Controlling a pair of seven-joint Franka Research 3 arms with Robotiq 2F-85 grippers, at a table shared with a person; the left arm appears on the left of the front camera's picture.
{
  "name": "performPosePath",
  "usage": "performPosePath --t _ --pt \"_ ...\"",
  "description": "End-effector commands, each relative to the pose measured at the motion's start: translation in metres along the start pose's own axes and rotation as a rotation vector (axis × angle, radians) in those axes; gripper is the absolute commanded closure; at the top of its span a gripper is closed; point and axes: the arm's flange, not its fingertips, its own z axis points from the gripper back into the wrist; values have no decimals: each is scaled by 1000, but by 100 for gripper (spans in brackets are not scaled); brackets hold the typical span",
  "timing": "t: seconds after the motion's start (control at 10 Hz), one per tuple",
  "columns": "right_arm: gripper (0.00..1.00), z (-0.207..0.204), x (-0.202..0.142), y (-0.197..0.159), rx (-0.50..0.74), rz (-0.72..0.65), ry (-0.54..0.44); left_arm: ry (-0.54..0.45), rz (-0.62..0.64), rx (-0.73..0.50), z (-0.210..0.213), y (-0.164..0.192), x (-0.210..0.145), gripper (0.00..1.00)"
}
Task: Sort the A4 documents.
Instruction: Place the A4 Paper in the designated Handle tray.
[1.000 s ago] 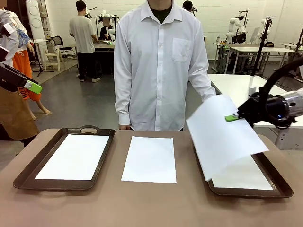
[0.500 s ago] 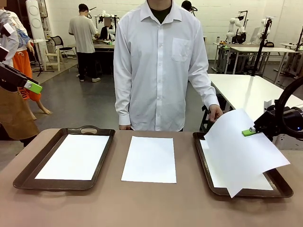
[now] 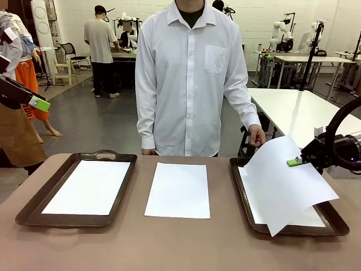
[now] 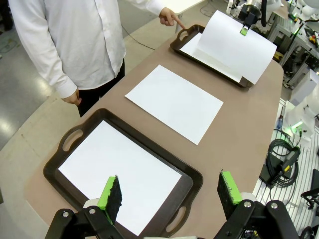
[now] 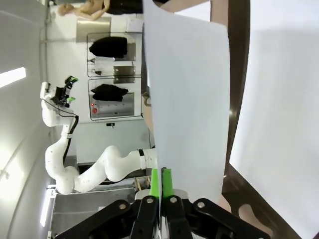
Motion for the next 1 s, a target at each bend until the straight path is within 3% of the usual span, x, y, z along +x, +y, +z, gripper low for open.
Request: performPosePath --t 0.0,0.3,0.5,0.9 --pt "99 -7 13 -1 48 38 -41 2 -2 2 0 -1 1 0" --pt "99 -5 23 -9 135 89 -130 2 -2 2 0 -1 1 0" --pt "99 -11 30 -25 137 32 -65 2 -2 2 0 -1 1 0" --pt "99 -21 40 -45 -132 -96 72 2 -2 2 0 -1 1 0"
